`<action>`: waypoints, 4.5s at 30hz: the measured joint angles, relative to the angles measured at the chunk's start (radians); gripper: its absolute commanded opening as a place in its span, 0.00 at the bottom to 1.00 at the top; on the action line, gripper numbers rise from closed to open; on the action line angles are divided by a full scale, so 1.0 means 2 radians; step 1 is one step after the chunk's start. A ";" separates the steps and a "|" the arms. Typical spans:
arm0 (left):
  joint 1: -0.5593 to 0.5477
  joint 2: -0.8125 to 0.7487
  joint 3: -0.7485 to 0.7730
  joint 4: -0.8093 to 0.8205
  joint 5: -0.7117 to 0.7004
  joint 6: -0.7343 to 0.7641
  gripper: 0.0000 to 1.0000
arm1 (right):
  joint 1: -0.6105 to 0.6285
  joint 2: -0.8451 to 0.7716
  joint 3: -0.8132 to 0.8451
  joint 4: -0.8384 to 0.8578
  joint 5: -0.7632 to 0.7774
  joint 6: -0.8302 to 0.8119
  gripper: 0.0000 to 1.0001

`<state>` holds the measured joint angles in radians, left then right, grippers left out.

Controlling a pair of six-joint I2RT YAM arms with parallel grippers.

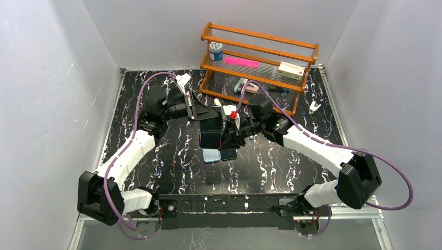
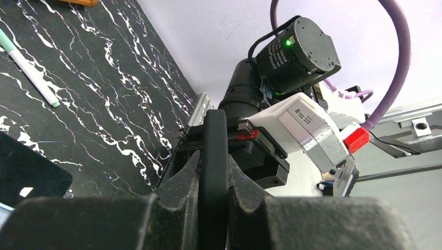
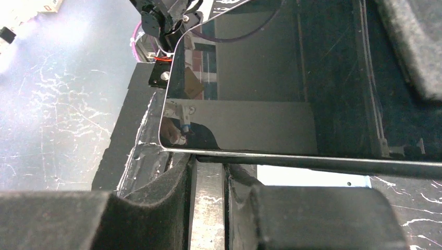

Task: Take the phone out of the phone case
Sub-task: Remove the phone case from the phone.

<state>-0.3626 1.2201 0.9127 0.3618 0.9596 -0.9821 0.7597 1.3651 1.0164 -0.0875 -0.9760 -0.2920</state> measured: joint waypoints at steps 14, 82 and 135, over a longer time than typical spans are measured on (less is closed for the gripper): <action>-0.002 -0.015 0.000 0.005 -0.040 -0.005 0.00 | 0.002 -0.082 -0.085 0.104 0.115 0.098 0.39; -0.070 -0.020 -0.076 0.169 -0.241 -0.143 0.00 | -0.031 -0.158 -0.240 0.434 0.291 0.717 0.39; -0.127 -0.093 -0.076 -0.004 -0.316 -0.012 0.80 | -0.121 -0.133 -0.153 0.419 0.280 0.760 0.01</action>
<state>-0.6163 1.0340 0.7605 0.3542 0.3283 -1.0065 0.5182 1.1000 0.7113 0.7498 -0.4168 1.2278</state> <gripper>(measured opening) 0.809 0.176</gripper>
